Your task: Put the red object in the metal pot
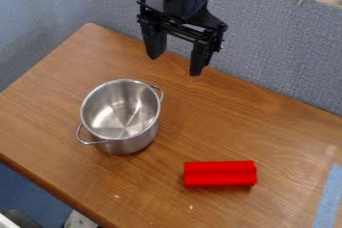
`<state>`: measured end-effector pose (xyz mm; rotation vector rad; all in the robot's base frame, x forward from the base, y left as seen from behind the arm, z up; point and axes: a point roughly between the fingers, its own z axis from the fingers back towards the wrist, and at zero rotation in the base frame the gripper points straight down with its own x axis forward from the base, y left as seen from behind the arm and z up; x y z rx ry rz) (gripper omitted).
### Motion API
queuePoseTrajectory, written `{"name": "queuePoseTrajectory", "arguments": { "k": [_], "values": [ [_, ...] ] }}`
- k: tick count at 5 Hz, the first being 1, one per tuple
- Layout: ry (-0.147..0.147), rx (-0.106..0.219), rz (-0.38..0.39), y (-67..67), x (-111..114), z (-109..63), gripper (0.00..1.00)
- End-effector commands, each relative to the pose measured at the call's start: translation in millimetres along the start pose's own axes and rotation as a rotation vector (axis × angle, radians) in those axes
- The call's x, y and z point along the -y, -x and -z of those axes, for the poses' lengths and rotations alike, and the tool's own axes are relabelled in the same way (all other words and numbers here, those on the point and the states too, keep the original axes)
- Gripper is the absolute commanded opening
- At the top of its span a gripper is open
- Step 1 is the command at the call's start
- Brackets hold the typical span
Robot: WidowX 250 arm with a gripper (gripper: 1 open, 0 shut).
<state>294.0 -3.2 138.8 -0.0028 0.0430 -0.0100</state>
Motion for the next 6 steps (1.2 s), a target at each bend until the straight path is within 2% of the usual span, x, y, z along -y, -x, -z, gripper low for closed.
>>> {"name": "queuePoseTrajectory", "arguments": {
  "k": [1, 2, 3, 4, 5, 6],
  "values": [
    [-0.005, -0.018, 0.106, 10.8, -9.6, 10.3, 1.00],
    [-0.025, -0.021, 0.274, 28.5, 4.3, 39.5, 1.00],
    [-0.054, 0.006, 0.435, 43.4, 22.4, 78.4, 1.00],
    [-0.039, 0.017, 0.545, 44.8, 32.0, 120.8, 0.00],
    [-0.022, 0.033, 0.560, 50.2, 39.2, 134.6, 1.00],
    [-0.002, 0.051, 0.554, 56.1, 40.8, 140.0, 1.00]
  ]
}}
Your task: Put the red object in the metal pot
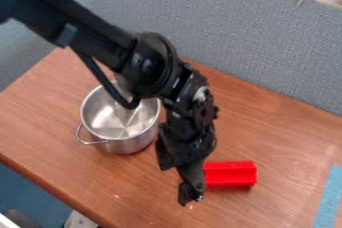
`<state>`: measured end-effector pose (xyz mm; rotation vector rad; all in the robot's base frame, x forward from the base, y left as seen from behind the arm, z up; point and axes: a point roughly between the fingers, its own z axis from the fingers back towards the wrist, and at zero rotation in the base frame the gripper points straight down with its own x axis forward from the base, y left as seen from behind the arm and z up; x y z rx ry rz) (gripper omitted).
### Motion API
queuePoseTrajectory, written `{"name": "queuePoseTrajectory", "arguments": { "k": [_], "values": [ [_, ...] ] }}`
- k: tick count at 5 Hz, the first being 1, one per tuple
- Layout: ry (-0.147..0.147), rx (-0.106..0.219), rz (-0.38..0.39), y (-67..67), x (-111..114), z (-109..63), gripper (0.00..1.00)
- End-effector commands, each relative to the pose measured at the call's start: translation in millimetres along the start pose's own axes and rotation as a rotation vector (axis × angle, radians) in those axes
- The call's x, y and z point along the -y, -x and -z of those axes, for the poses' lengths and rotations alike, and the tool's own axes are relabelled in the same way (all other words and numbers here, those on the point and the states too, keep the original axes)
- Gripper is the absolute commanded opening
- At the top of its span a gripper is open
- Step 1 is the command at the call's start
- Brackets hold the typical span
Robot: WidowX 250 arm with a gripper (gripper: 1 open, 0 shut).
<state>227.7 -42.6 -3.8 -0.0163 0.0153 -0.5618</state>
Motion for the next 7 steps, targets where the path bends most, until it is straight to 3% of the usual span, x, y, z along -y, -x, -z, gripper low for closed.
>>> {"name": "queuePoseTrajectory", "arguments": {
  "k": [1, 2, 3, 4, 5, 7],
  "values": [
    [-0.024, 0.044, 0.033, -8.5, -4.8, -35.7, 1.00],
    [-0.031, 0.076, 0.048, -7.8, -8.2, -62.1, 1.00],
    [-0.024, 0.102, 0.157, -25.5, -13.4, -14.5, 1.00],
    [-0.019, 0.107, 0.242, -42.0, -19.2, 35.2, 1.00],
    [-0.027, 0.119, 0.252, -64.6, -30.1, 43.3, 0.00],
    [-0.096, 0.137, 0.291, -97.0, -36.5, 47.7, 0.00]
  ]
}}
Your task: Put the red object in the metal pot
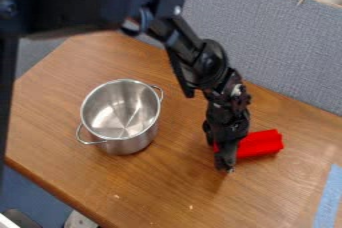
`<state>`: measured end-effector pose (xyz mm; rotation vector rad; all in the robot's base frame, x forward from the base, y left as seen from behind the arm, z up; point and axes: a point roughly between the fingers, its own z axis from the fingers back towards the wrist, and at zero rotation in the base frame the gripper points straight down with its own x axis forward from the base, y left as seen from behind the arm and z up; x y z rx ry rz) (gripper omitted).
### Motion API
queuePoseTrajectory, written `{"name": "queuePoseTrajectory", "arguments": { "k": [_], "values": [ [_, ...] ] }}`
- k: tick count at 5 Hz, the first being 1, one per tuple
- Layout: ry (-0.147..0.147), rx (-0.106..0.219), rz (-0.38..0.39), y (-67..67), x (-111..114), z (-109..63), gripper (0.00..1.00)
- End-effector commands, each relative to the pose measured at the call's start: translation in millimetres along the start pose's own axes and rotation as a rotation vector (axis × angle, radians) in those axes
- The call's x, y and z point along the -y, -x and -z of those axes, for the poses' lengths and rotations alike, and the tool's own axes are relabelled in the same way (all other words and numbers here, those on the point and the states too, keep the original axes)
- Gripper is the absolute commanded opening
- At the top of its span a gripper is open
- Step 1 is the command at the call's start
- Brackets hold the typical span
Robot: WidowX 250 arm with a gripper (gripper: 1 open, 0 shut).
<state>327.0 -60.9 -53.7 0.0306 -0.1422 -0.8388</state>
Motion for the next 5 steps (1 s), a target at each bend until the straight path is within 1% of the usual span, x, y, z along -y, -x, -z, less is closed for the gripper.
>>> {"name": "queuePoseTrajectory", "arguments": {
  "k": [1, 2, 3, 4, 5],
  "values": [
    [-0.031, 0.018, -0.002, 24.3, -43.5, 2.9, 0.00],
    [-0.015, 0.025, 0.028, 42.9, -76.9, 6.7, 0.00],
    [0.013, 0.051, 0.112, 45.6, -58.2, -0.7, 0.00],
    [-0.026, 0.066, 0.190, 52.0, -60.3, -33.2, 0.00],
    [-0.120, 0.049, -0.034, 57.2, -58.7, -83.7, 0.00]
  ]
}}
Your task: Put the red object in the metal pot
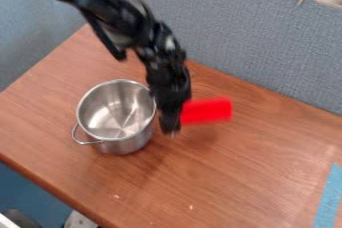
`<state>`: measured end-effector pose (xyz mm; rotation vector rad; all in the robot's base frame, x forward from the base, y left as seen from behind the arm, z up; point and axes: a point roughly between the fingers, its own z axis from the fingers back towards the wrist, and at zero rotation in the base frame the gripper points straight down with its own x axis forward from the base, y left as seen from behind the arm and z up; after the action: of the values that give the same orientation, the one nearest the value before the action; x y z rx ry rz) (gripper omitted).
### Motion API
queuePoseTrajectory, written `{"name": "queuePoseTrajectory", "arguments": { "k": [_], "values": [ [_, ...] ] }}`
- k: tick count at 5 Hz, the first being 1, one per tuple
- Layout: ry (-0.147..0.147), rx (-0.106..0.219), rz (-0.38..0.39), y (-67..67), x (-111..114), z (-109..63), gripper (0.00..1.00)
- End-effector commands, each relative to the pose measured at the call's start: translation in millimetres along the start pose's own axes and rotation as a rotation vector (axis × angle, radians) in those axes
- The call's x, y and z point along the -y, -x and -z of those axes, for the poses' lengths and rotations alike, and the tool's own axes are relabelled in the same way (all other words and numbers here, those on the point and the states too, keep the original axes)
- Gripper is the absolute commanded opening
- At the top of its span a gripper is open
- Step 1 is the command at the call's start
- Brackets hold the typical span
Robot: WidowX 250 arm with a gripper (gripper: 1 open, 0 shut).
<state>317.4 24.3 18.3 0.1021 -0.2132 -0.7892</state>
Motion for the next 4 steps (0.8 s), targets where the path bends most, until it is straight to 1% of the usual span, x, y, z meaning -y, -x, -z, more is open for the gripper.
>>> {"name": "queuePoseTrajectory", "arguments": {
  "k": [1, 2, 3, 4],
  "values": [
    [-0.129, -0.034, -0.223, 2.5, -8.1, -60.0, 0.00],
    [-0.192, -0.019, -0.321, -36.3, -8.7, -87.3, 0.00],
    [-0.185, -0.041, -0.328, -76.7, 2.3, -88.8, 0.00],
    [-0.174, -0.074, -0.375, -119.9, 13.5, -78.3, 0.00]
  ]
}}
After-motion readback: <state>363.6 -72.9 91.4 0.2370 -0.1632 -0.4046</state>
